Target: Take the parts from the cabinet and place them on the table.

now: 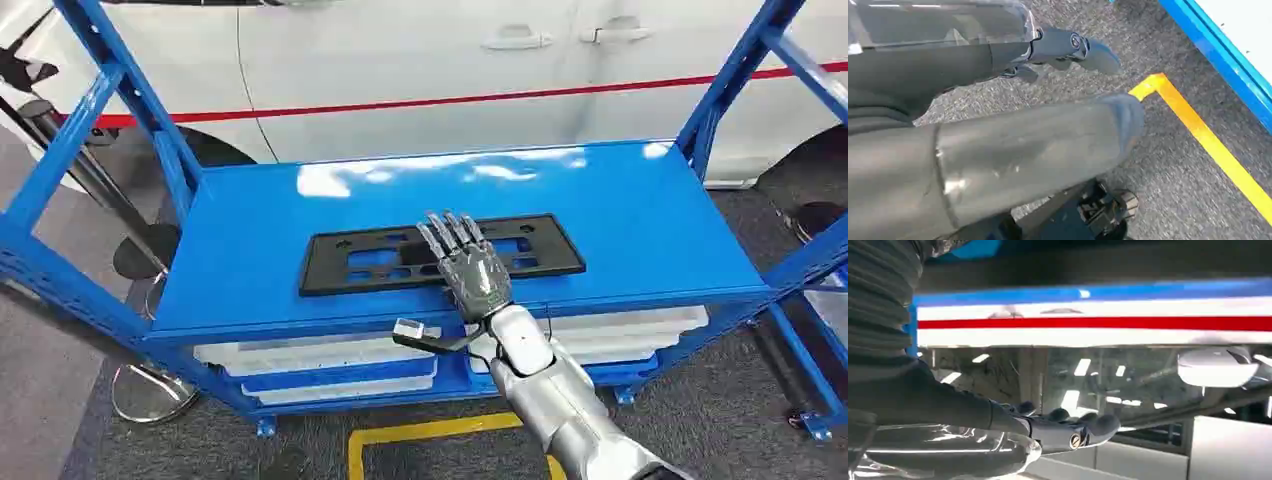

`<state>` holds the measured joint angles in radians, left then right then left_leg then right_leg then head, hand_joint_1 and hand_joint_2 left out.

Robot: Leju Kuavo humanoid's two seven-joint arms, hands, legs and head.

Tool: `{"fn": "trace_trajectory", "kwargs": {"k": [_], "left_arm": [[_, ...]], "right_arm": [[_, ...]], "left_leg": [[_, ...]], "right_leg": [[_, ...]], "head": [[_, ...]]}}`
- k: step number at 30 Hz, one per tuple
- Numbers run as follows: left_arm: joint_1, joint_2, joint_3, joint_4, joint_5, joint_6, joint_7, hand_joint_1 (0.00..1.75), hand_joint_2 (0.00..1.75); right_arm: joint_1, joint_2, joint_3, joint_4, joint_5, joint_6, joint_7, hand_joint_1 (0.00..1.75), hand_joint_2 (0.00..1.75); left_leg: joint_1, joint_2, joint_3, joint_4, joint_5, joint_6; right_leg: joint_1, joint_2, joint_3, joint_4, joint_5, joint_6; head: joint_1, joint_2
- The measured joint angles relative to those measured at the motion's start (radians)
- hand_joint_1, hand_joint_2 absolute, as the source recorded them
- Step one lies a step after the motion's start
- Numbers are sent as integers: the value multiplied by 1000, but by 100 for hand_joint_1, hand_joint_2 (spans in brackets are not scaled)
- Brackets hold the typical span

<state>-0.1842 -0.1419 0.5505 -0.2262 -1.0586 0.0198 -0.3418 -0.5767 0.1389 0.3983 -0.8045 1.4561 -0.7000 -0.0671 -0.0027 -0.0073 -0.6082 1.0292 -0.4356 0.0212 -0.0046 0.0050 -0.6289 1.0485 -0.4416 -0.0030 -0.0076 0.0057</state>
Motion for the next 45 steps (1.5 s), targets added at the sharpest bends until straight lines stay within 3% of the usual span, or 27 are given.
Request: {"fn": "trace_trajectory", "kwargs": {"k": [2, 3, 6, 7, 9, 11, 12, 14, 16, 18, 21, 22, 23, 24, 26, 27, 29, 30, 32, 33, 34, 36, 38, 40, 42, 44, 45], "left_arm": [[0, 0, 0, 0, 0, 0, 0, 0, 0], [-1, 0, 0, 0, 0, 0, -2, 0, 0], [-1, 0, 0, 0, -3, -5, -15, 0, 0], [0, 0, 0, 0, -3, -6, -18, 0, 0], [1, 0, 0, 0, -3, -7, -20, 0, 0], [-1, 0, 0, 0, -3, -7, -22, 0, 0], [-2, 1, -1, 0, -3, -7, -23, 0, 0], [-7, 1, -1, 0, -3, -7, -24, 0, 0], [-3, 1, -1, 0, -2, -6, -26, 0, 0], [-4, 1, -1, 0, 4, -3, -24, 0, 0], [-10, 1, 0, 0, 14, 2, -24, 0, 0], [-9, 1, 0, 0, 16, 5, -24, 0, 0], [-9, 1, 0, 0, 16, 8, -24, 0, 0], [-9, 1, 0, 0, 16, 10, -24, 0, 0], [-10, 1, 0, 0, 19, 13, -24, 0, 0], [-10, 1, 0, 0, 19, 13, -24, 0, 0], [-13, 1, 0, 0, 20, 14, -24, 0, 0], [-13, 1, 0, 0, 21, 15, -24, 0, 0], [-14, 1, 0, 0, 23, 19, -24, 0, 0], [-15, 2, 0, 0, 23, 21, -24, 0, 0], [-17, 2, 0, 0, 25, 23, -24, 0, 0], [-18, 2, 0, 0, 26, 25, -24, 0, 0], [-14, 3, 0, 0, 28, 28, -24, 0, 0], [-12, 6, 0, 0, 29, 34, -26, 0, 0], [-13, 11, 0, 0, 29, 39, -27, 0, 0], [-14, 14, 0, 0, 30, 33, -30, 0, 0], [-11, 16, 0, 0, 33, 24, -31, 0, 0]], "right_arm": [[0, 2, 3, 2, 1, 0, 0, 0, 175], [-2, 3, 5, 3, 2, 0, 0, 0, 175], [-5, 9, 17, 19, 6, 0, 0, 0, 175], [-3, 9, 21, 25, 8, 0, 0, 0, 175], [0, 12, 25, 34, 12, 0, 0, 0, 175], [-1, 14, 26, 38, 13, 0, 0, 0, 175], [-2, 16, 27, 39, 14, 0, 0, 0, 175], [-5, 16, 29, 43, 15, 0, 0, 0, 175], [-3, 18, 31, 47, 13, 0, 0, 0, 175], [-6, 20, 32, 48, 10, 0, 3, 0, 175], [-9, 19, 34, 53, 2, 0, 7, 0, 175], [-7, 19, 35, 56, 1, 0, 8, 0, 175], [-5, 19, 37, 60, -1, 0, 8, 0, 175], [-5, 19, 41, 62, -2, 0, 8, 0, 175], [-7, 19, 41, 63, -5, 0, 7, 0, 175], [-8, 19, 41, 63, -6, 0, 7, 0, 175], [-12, 19, 42, 64, -8, 0, 7, 0, 175], [-10, 19, 42, 65, -8, 0, 8, 0, 175], [-12, 20, 43, 65, -9, 0, 10, 0, 175], [-14, 21, 45, 65, -11, 0, 10, 175, 175], [-17, 21, 47, 65, -14, 0, 10, 175, 175], [-19, 22, 50, 66, -18, 0, 10, 175, 175], [-17, 22, 53, 69, -23, 0, 8, 175, 175], [-14, 22, 56, 70, -28, 0, 6, 175, 175], [-14, 23, 56, 68, -37, 0, 5, 175, 175], [-13, 23, 56, 62, -47, 0, 2, 175, 175], [-11, 23, 56, 58, -53, 0, 0, 175, 175]], "left_leg": [[4, 1, -3, 12, -11, -12], [5, 2, -12, 41, -32, -17], [10, 2, -118, 263, -137, -29], [11, 2, -143, 309, -144, -30], [13, 2, -125, 258, -92, -30], [14, 2, -34, 72, 4, -24], [13, 2, -6, 8, 4, -19], [2, 1, -1, -4, -12, -5], [2, 0, 7, -17, -10, 16], [6, 1, 32, -25, 2, 25], [3, 2, 33, -23, -1, 32], [2, 2, 32, -22, -3, 33], [2, 1, 33, -21, -6, 32], [2, 1, 36, -18, -10, 31], [3, 0, 47, -11, -23, 26], [3, 1, 49, -10, -28, 23], [2, 0, 41, -10, -29, 12], [3, 1, 42, -9, -32, 6], [1, 1, 49, -2, -30, -5], [5, 2, 44, 15, -45, -9], [5, 2, 27, 57, -71, -12], [10, 2, -47, 197, -137, -24], [13, 2, -102, 285, -163, -28], [15, 2, -80, 212, -102, -26], [15, 2, -1, 33, 1, -23], [6, 2, 6, -12, -32, -13], [5, 2, 10, -10, -10, -7]], "right_leg": [[-7, -1, 8, -12, 7, -13], [-7, -1, 10, -13, 6, -16], [-5, -3, 10, -12, 3, -24], [-5, -3, 11, -12, 3, -24], [-5, -2, 12, -11, 2, -24], [-5, 0, 19, -11, -2, -19], [-4, 0, 20, -11, -4, -16], [-3, 0, 18, -18, -12, 2], [-2, 0, 25, 1, 10, 16], [-8, -1, 25, 21, -21, 20], [-9, -1, -77, 210, -126, 31], [-8, -2, -110, 261, -140, 33], [-9, -2, -124, 270, -130, 34], [-9, -2, -116, 237, -98, 33], [-9, -3, -37, 54, 18, 21], [-8, -3, -18, -3, 37, 18], [4, -3, -20, -8, 9, 4], [3, -2, -21, -10, 31, -2], [0, 0, -10, -15, 29, -16], [-3, -2, -1, -23, 29, -19], [-3, -2, 2, -24, 28, -24], [-1, -3, 2, -23, 25, -27], [0, -3, 2, -23, 24, -29], [-1, -1, 4, -22, 23, -29], [-1, -1, 6, -20, 21, -25], [1, -1, -1, -19, 25, -15], [1, -1, -3, -19, 23, -9]], "head": [[0, 0], [0, 0], [0, 0], [0, 0], [0, 0], [0, 0], [0, 0], [0, 0], [1, 0], [1, 0], [0, 0], [1, 0], [0, 0], [1, 0], [1, 0], [1, 0], [0, 0], [0, 0], [1, 0], [0, 0], [0, 0], [0, 0], [0, 0], [0, 0], [0, 0], [0, 0], [0, 0]]}}
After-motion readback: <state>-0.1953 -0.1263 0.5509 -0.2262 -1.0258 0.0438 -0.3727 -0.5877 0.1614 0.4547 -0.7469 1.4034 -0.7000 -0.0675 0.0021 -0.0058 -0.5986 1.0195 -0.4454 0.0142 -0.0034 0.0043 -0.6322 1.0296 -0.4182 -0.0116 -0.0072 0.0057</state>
